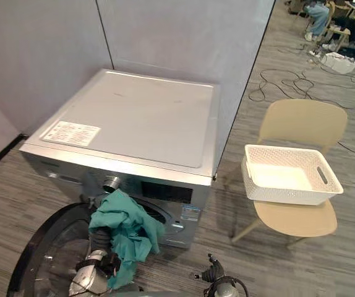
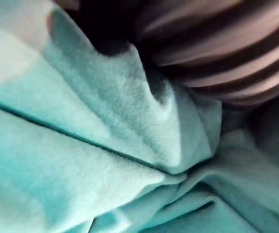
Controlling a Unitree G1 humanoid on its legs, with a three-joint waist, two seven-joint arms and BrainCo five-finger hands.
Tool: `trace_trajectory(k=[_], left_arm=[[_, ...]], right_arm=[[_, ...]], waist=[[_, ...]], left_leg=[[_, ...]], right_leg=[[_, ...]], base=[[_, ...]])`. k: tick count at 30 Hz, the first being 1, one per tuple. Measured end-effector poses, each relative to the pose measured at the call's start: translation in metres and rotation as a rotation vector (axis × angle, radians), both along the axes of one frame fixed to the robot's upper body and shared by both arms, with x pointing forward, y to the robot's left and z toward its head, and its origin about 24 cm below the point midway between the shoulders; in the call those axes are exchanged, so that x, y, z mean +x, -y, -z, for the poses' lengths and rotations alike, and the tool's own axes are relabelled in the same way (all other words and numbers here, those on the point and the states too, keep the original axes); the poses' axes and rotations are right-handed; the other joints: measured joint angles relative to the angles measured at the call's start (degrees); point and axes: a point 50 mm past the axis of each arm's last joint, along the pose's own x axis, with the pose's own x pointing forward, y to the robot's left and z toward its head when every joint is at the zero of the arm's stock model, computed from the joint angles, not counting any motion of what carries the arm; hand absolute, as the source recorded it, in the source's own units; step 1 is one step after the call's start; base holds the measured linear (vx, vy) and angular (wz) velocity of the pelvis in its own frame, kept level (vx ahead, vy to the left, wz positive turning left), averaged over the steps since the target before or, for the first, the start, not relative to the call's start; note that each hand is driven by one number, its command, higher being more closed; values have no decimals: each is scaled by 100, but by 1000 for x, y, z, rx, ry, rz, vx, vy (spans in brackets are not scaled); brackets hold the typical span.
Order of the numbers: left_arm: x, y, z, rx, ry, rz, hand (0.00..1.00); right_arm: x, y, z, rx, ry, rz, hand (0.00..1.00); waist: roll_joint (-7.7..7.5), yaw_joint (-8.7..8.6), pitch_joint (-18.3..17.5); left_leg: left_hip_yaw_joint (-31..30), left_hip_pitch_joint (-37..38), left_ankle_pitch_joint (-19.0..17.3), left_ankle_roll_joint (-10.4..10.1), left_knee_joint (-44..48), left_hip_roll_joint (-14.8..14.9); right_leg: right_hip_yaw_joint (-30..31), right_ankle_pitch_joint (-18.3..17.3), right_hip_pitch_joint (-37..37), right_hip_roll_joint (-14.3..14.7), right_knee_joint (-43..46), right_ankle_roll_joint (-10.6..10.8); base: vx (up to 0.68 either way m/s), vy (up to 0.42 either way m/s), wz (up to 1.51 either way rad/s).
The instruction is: Pick up the laundry basket with both hands and put the clothes into the washing machine.
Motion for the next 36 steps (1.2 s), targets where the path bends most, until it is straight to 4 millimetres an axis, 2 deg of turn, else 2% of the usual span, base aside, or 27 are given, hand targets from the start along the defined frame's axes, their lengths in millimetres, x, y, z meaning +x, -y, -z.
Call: trace_trajectory(k=[1, 5, 7, 9, 11, 12, 13, 14, 15, 16, 17, 18, 21, 24, 26, 27, 29, 30, 31, 34, 36], left_arm=[[-1, -1, 6, -28, -28, -21, 100], [5, -19, 4, -69, -28, -166, 100], [6, -27, 2, -73, -23, -223, 100], [17, -31, -5, -66, 11, -255, 100], [30, -33, -13, -66, 49, -287, 100], [40, -33, -20, -72, 80, -304, 100], [54, -34, -29, -78, 120, -323, 100], [61, -35, -31, -88, 136, -338, 100], [81, -35, -38, -121, 157, -372, 100], [93, -35, -42, -126, 162, -385, 100], [113, -32, -52, -149, 184, -411, 100], [122, -31, -58, -169, 195, -430, 100], [166, -12, -95, -230, 253, -438, 100], [187, -11, -120, -263, 293, -460, 100], [203, -19, -153, -280, 383, -470, 100], [206, -23, -163, -287, 415, -477, 100], [215, -38, -197, -298, 521, -499, 100], [217, -47, -213, -304, 573, -510, 100], [218, -51, -220, -304, 597, -514, 100], [213, -73, -257, -282, 764, -521, 100], [204, -79, -279, -255, 883, -511, 100]], right_arm=[[3, 1, 0, -15, 0, -32, 0], [29, 5, -9, -92, 52, -178, 0], [42, 3, -14, -122, 87, -236, 0], [59, -8, -22, -140, 150, -289, 0], [83, -22, -39, -142, 256, -321, 0], [101, -32, -55, -136, 346, -327, 0], [119, -45, -72, -116, 435, -329, 0], [126, -53, -81, -107, 478, -335, 0], [140, -70, -99, -82, 564, -356, 0], [145, -77, -107, -52, 599, -354, 0], [152, -92, -122, 12, 662, -351, 0], [154, -99, -129, 45, 686, -350, 0], [154, -125, -148, 311, 733, -255, 0], [157, -128, -159, 553, 732, -121, 0], [160, -123, -170, 738, 749, -26, 0], [161, -121, -172, 779, 755, -10, 0], [162, -115, -180, 883, 777, 18, 0], [162, -110, -183, 933, 790, 38, 0], [162, -107, -185, 956, 800, 54, 0], [156, -88, -188, 1007, 873, 104, 0], [151, -78, -185, 1002, 885, 116, 0]], waist=[[-23, 10, 18], [136, 22, 657], [104, 48, 827], [-30, 32, 1098], [-144, 126, 1408], [-193, 164, 1637], [-257, 156, 1880], [-285, 145, 1962], [-309, 120, 2061], [-304, 119, 2136], [-279, 114, 2309], [-289, 116, 2381], [-302, 61, 2583], [-304, -67, 2588], [-314, -221, 2596], [-315, -243, 2596], [-326, -341, 2609], [-326, -335, 2613], [-323, -338, 2620], [-324, -368, 2620], [-325, -358, 2619]], left_leg=[[-7, -93, 54, 13, 51, 63], [-365, -479, 103, 22, 481, 243], [-585, -687, 153, -60, 555, 242], [-661, -898, 176, -72, 556, 259], [-602, -1071, 185, -79, 569, 294], [-643, -1293, 185, -80, 727, 322], [-670, -1599, 178, -76, 978, 341], [-676, -1822, 171, -69, 1154, 345], [-688, -2438, 88, 18, 1608, 364], [-691, -2689, 13, 38, 1802, 383], [-736, -3116, -86, 71, 2157, 462], [-766, -3318, -117, 91, 2277, 481], [-826, -4364, -342, 229, 3048, 622], [-833, -5074, -395, 315, 3548, 728], [-885, -5648, -435, 357, 3880, 819], [-901, -5784, -444, 371, 3942, 840], [-948, -6189, -456, 398, 4056, 877], [-962, -6341, -453, 393, 4114, 959], [-969, -6388, -441, 379, 4122, 972], [-978, -6560, -387, 315, 4142, 1088], [-977, -6613, -378, 296, 4124, 1181]], right_leg=[[2, -29, -88, 67, 27, -50], [-54, -104, -235, 192, 260, -183], [-46, -136, -415, 164, 450, -236], [-113, -209, -622, 84, 723, -345], [-33, -282, -891, 31, 962, -435], [70, -317, -1123, 6, 1132, -484], [232, -370, -1453, -69, 1389, -517], [321, -424, -1666, -128, 1553, -515], [474, -647, -2189, -244, 1904, -489], [561, -782, -2420, -281, 2055, -486], [680, -837, -2830, -322, 2366, -519], [727, -876, -3014, -344, 2496, -535], [1124, -988, -4102, -418, 3139, -549], [1373, -956, -4871, -455, 3503, -602], [1511, -928, -5437, -442, 3750, -651], [1533, -918, -5574, -429, 3797, -670], [1568, -878, -5972, -404, 3892, -737], [1573, -848, -6120, -337, 3905, -787], [1574, -833, -6171, -321, 3908, -816], [1597, -795, -6371, -190, 3890, -878], [1613, -760, -6437, -69, 3822, -936]], base=[[99, -89, 0], [0, -112, 6], [-31, -98, 18], [-59, -83, 28], [-100, -51, 7], [-211, -76, -6], [-235, -78, -4], [-257, -89, 7], [-178, -58, 11], [-270, -64, 9], [-224, -36, -2], [-235, -29, -4], [-204, 11, -13], [-148, 46, -20], [-142, 33, -17], [-124, 15, -10], [-126, 8, -15], [-103, 1, -20], [-90, -13, -21], [-65, -30, -17], [-53, -39, -20]])
